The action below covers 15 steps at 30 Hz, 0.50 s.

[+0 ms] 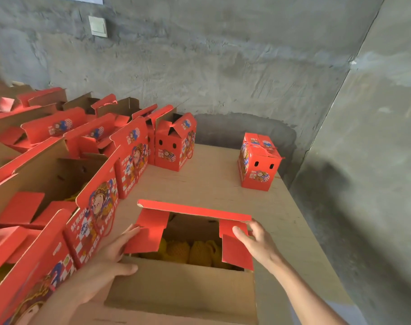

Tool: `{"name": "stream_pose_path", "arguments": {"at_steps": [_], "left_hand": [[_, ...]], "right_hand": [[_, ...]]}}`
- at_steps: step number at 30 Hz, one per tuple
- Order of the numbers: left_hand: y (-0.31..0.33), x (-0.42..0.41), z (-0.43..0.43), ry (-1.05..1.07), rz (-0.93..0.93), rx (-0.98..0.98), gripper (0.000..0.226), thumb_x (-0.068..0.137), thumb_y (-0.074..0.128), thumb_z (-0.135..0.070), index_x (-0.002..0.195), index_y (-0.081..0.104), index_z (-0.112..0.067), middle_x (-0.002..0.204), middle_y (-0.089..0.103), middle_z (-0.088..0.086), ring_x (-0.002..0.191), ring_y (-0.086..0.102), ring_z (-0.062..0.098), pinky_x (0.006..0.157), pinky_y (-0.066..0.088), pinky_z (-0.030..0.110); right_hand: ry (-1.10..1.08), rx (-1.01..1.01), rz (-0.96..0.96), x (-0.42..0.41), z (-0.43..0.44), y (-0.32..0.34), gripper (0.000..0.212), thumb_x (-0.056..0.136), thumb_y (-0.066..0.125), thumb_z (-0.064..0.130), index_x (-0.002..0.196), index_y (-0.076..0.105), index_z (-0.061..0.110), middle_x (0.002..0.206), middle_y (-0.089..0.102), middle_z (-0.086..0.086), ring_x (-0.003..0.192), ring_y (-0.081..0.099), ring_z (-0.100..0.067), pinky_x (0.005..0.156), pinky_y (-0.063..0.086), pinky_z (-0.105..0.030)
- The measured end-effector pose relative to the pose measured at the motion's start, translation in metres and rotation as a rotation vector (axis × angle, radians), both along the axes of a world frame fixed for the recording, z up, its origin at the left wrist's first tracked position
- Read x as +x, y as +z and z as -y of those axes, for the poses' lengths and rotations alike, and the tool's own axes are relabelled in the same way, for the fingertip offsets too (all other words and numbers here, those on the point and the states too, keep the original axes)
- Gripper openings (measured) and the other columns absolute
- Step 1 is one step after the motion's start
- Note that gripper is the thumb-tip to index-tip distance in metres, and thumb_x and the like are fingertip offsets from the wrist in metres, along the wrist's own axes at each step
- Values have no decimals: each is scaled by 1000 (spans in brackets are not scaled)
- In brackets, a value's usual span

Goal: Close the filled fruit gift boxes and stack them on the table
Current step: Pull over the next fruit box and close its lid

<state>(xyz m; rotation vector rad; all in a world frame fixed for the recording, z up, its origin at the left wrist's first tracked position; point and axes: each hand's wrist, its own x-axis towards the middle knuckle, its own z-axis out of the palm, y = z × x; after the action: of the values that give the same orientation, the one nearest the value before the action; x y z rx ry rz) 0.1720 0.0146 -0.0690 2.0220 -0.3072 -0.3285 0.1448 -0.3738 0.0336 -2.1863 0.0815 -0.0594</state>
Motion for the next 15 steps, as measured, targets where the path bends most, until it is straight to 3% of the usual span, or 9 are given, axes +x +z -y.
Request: {"name": "stream_pose_path", "arguments": {"at_steps": [2,5,7,9,11,13,15], "left_hand": [[28,-14,14,4,-23,2,100,53,82,-48,138,29,-56,146,27,-32,138,25,1,113,28,43],[63,-29,37,137,-48,-33,90,68,79,-12,140,35,-42,149,29,-16,138,29,10,113,29,38],[73,-34,47,157,-139,-149,86,77,66,7,143,31,-35,144,33,-12,129,37,10,102,37,29],[76,-35,53,192,-129,-195,72,85,58,6,143,34,-29,134,39,-9,123,40,10,100,35,26],[80,-34,55,260,-125,-245,52,93,51,-2,140,41,-22,132,43,-5,125,40,14,103,33,28],[81,-32,55,316,-113,-244,40,97,43,-2,135,47,-14,138,43,0,123,43,17,97,39,25],[82,-29,55,354,-64,-189,40,97,39,2,135,47,-10,141,44,9,121,47,20,96,40,28]], "right_hand": [[-24,-96,42,0,-4,3,26,92,58,32,116,57,22,112,53,2,107,54,-13,91,45,-27],[-33,-300,102,-4,-4,-2,32,95,52,27,127,52,20,115,50,0,101,53,-10,83,42,-19],[72,-341,73,-7,-1,-5,44,97,46,19,139,40,30,123,49,9,86,51,4,71,39,-11],[201,-324,-31,-10,7,-3,60,97,40,9,143,26,45,126,44,21,74,52,9,60,40,-7],[279,-366,-85,-11,18,3,64,95,37,2,140,28,47,135,42,21,102,52,9,79,44,-8],[326,-475,-108,-10,29,8,58,93,40,-1,132,40,42,145,35,20,131,37,-1,103,33,-16],[357,-584,-127,-9,35,8,51,93,41,1,129,48,36,147,33,18,134,33,-4,107,29,-21]]}}
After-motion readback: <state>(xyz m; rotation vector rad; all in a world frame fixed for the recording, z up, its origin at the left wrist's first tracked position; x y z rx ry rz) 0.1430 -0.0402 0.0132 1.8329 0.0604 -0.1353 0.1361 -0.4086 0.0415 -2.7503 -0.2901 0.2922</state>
